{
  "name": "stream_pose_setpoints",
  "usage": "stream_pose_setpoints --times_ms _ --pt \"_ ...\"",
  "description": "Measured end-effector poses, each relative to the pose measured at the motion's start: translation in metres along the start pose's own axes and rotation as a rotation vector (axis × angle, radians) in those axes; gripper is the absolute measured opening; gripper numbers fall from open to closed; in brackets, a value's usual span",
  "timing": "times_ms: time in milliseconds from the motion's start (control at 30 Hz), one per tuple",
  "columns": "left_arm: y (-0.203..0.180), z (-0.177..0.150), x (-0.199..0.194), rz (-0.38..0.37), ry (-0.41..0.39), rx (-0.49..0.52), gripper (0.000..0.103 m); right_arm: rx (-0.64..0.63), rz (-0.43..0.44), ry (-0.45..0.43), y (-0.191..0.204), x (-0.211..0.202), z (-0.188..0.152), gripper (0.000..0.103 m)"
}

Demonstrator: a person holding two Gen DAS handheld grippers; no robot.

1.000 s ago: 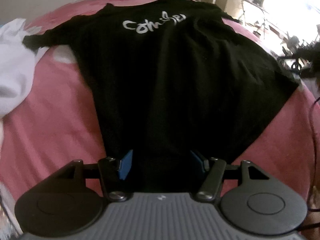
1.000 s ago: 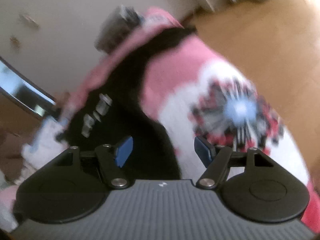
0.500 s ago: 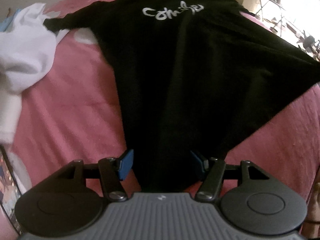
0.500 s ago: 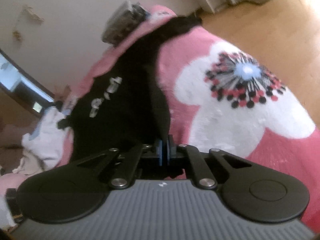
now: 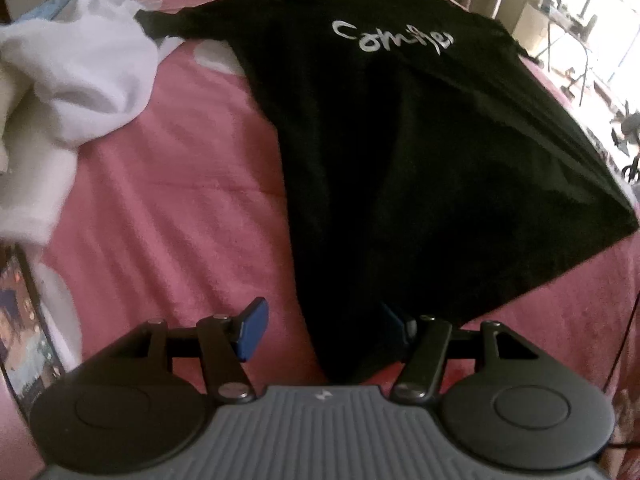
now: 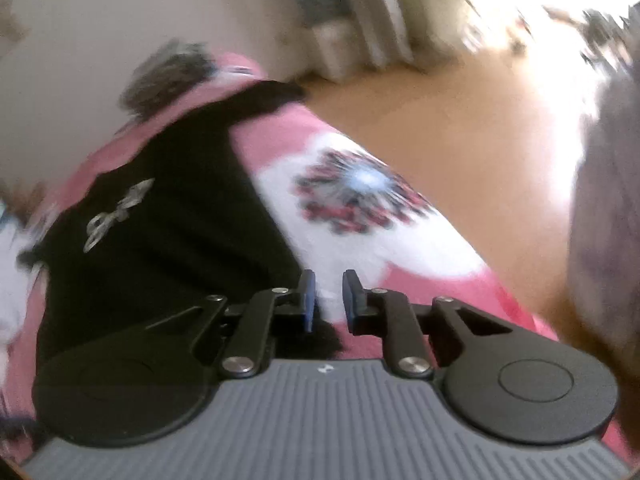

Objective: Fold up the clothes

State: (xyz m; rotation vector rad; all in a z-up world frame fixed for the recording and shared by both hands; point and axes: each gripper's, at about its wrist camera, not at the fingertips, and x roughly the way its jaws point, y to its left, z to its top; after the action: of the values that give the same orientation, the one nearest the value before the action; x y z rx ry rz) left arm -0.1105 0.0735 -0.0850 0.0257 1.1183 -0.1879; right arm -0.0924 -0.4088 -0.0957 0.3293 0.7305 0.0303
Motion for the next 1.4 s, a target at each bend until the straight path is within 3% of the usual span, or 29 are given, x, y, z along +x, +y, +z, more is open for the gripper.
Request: stream_pose_setpoints --times_ms 133,300,500,600,700,800,867,933,1067,1200,1400 --pt "0.010 -0.003 -0.002 -0.010 0.004 -0.055 0.061 -0.223 0.195 0.023 0.056 -0.002 -0.004 0.023" --pt "0.031 0.002 -0.011 -0.019 -0.028 -0.144 0.061 -0.615 0.472 0.108 0.145 0.004 -0.035 0.044" --pt "0.057 0.010 -0.011 -0.028 -0.026 -0.244 0.053 -0.916 0.682 0.185 0.222 0.010 -0.095 0.044" --pt "0.057 0.010 -0.011 -0.029 -0.045 -0.222 0.053 -1.012 0.675 0.148 0.237 0.006 -0.116 0.041" --pt "0.040 0.005 -0.018 -0.018 -0.124 -0.080 0.056 -1.062 0.637 0.100 0.239 0.002 -0.123 0.036" --pt "0.010 -0.002 -0.024 -0.018 -0.193 0.144 0.062 -1.058 0.599 0.098 0.230 0.001 -0.123 0.034" --pt "-0.006 -0.005 -0.024 -0.016 -0.210 0.236 0.064 -1.055 0.571 0.095 0.222 0.000 -0.124 0.033" --pt "-0.016 -0.007 -0.022 -0.014 -0.206 0.275 0.064 -1.001 0.578 0.131 0.212 0.000 -0.121 0.031" --pt "-0.016 -0.008 -0.019 -0.015 -0.187 0.261 0.064 -0.854 0.614 0.229 0.190 0.000 -0.112 0.024" --pt "-0.012 -0.007 -0.016 -0.008 -0.177 0.259 0.057 -0.705 0.646 0.324 0.167 0.001 -0.103 0.024" --pt "-0.045 -0.016 -0.019 0.023 -0.208 0.415 0.057 -0.866 0.586 0.232 0.175 0.000 -0.115 0.024"
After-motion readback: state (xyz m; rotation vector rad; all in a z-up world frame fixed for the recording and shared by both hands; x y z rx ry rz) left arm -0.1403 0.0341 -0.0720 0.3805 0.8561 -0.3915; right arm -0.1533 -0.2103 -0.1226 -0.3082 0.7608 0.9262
